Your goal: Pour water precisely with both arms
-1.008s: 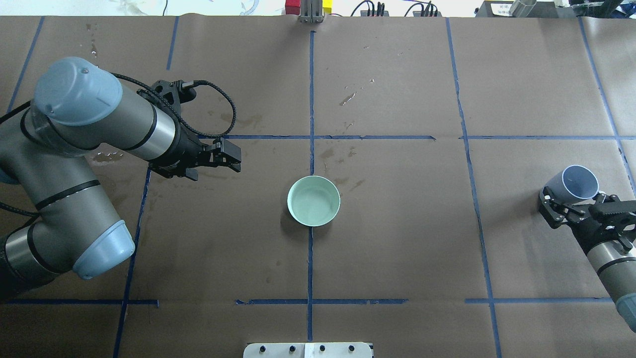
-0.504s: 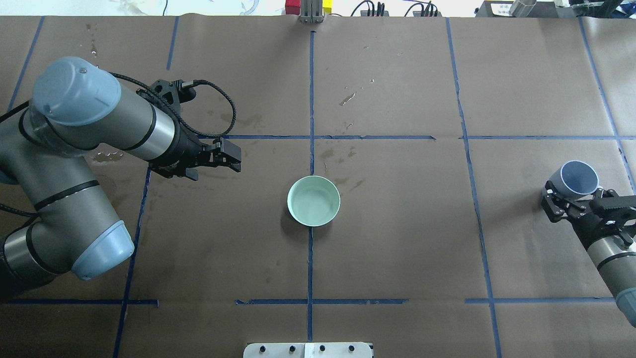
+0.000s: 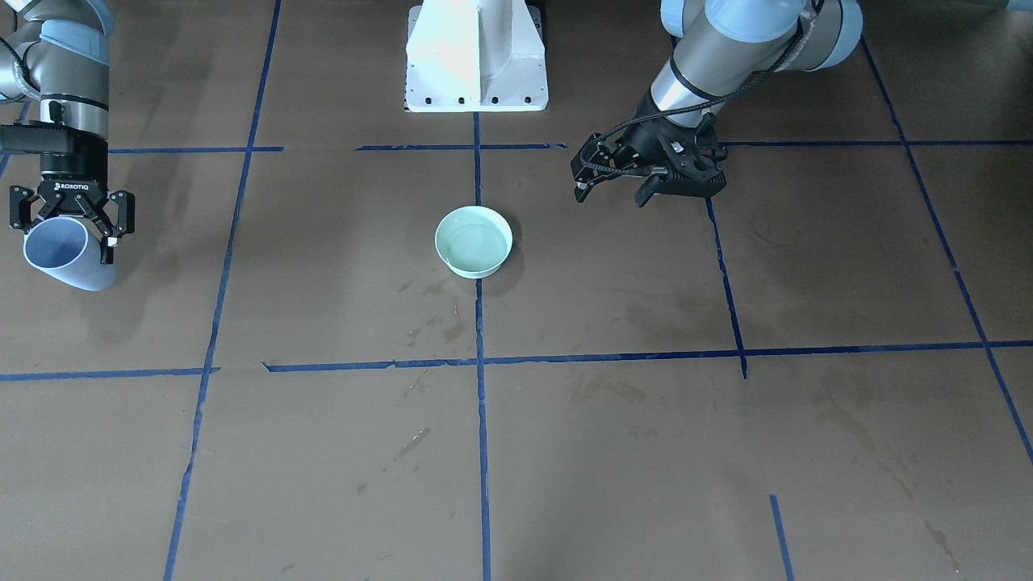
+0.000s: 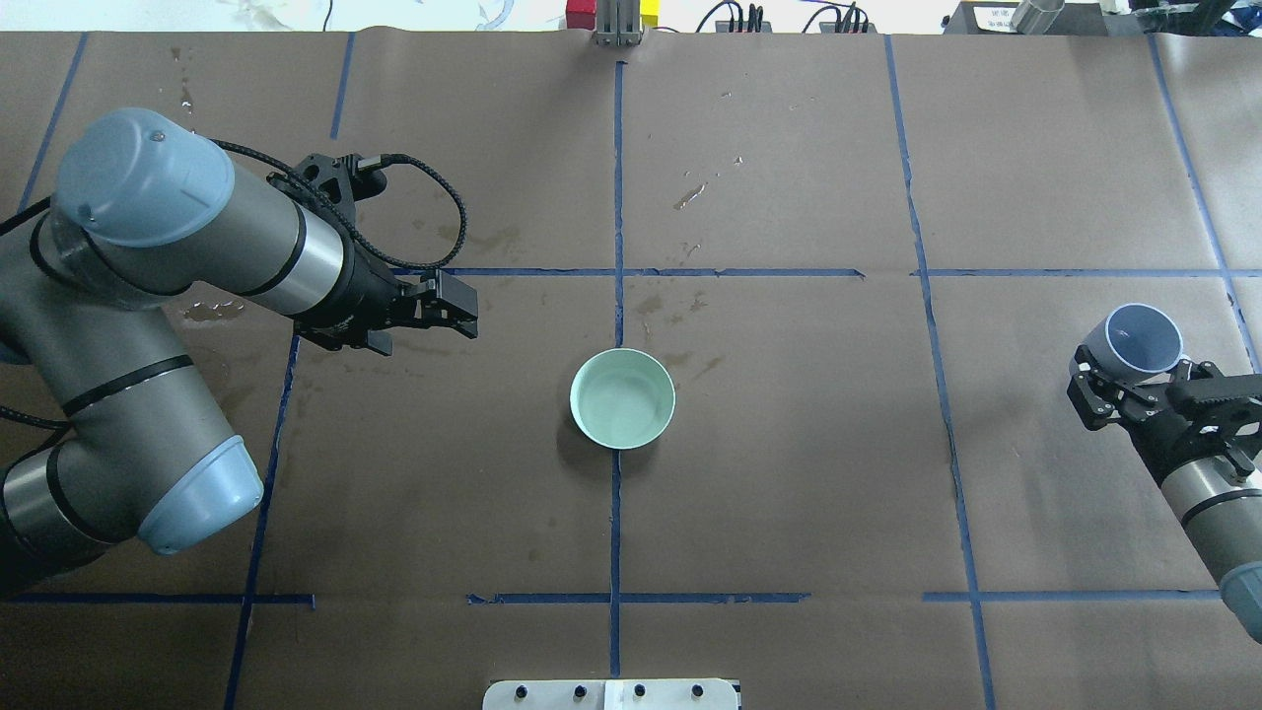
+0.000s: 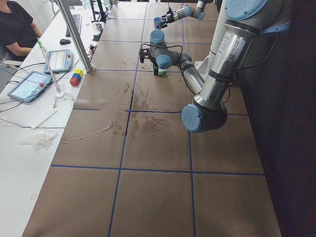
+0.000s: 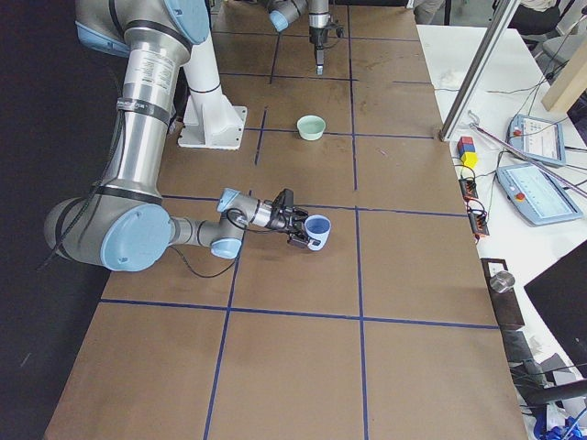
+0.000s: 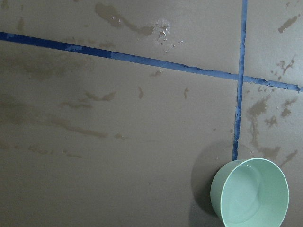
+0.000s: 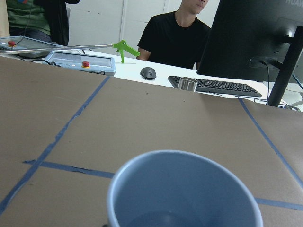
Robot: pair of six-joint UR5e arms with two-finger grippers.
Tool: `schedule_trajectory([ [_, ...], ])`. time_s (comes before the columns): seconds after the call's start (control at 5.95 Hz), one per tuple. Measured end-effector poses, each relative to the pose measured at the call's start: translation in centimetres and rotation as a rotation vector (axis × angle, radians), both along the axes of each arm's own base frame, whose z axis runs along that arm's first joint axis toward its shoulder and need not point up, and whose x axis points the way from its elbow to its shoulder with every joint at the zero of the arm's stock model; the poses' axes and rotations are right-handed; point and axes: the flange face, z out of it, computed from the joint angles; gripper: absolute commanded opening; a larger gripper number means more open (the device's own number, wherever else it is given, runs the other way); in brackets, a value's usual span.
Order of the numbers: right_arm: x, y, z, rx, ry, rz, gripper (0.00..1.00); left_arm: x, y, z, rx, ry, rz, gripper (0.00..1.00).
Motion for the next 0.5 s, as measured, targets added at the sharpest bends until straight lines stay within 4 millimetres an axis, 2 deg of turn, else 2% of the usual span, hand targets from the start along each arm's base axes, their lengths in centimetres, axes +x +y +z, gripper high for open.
schedule_trajectory([
  [0.17,-0.8,-0.3,-1.2,0.021,0.003,-0.006,0.00,-0.1,0.0,0.0,0.001,0.001,-0.001,0.99],
  [0.5,-4.2,-1.3,-5.3,0.063,-0.059,-0.003,0.00,-0.6,0.3,0.9,-0.006,-0.007,-0.001,0.99],
])
